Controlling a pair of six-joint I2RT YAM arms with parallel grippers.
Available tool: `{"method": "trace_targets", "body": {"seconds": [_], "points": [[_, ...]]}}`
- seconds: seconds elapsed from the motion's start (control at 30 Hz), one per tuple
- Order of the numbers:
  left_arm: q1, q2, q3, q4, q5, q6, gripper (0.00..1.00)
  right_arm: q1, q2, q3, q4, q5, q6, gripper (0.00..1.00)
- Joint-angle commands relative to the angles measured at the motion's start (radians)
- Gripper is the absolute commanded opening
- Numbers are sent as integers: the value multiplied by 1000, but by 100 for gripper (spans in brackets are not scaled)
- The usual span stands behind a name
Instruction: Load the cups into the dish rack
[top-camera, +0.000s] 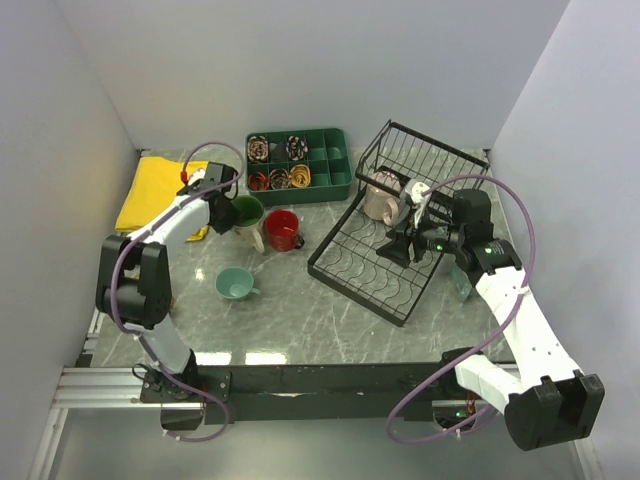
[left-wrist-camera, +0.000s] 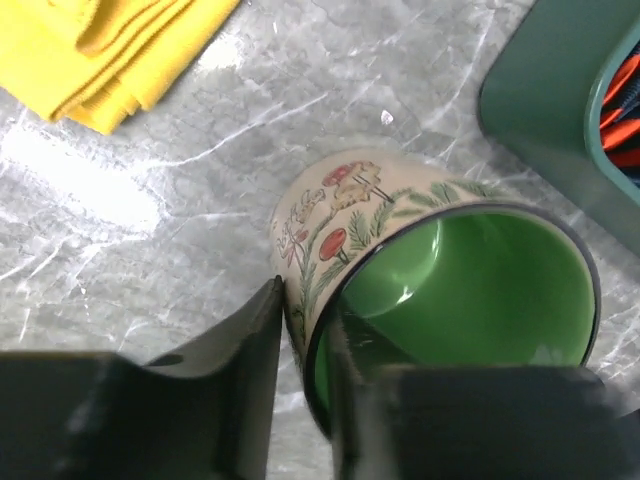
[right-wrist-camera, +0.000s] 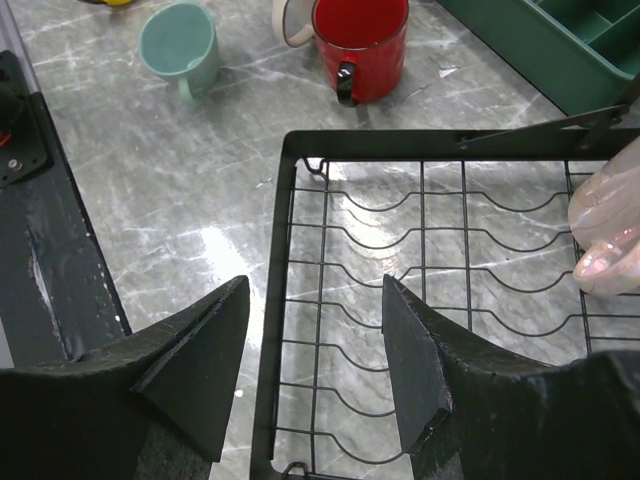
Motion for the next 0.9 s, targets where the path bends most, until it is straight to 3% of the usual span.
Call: {"method": "trace_targets", "body": {"seconds": [0.0, 0.2, 0.37, 0.53, 0.63, 0.67, 0.73, 0.87], "points": [[12, 14, 17, -22, -40, 62, 18, -11, -17, 7, 26, -29, 6, 63], [22, -92, -20, 4, -87, 101, 4, -11, -4, 28, -9, -33, -13, 63], [70, -264, -86, 42, -86, 147, 1, -9, 42, 128, -130, -56, -86, 63], [90, -551, -218, 294, 122, 203, 1, 20, 160, 274, -317, -116, -165, 66], [90, -651, -238, 384, 217, 168, 1, 78, 200, 354, -328, -96, -165, 76], [90, -664, -232, 395, 234, 154, 1, 98, 206, 384, -315, -92, -128, 83], [90, -697, -221, 425, 296, 88, 1, 151, 229, 420, -275, -95, -87, 87], [90, -734, -265, 661, 435, -99, 1, 228, 286, 472, -123, -232, 158, 88]]}}
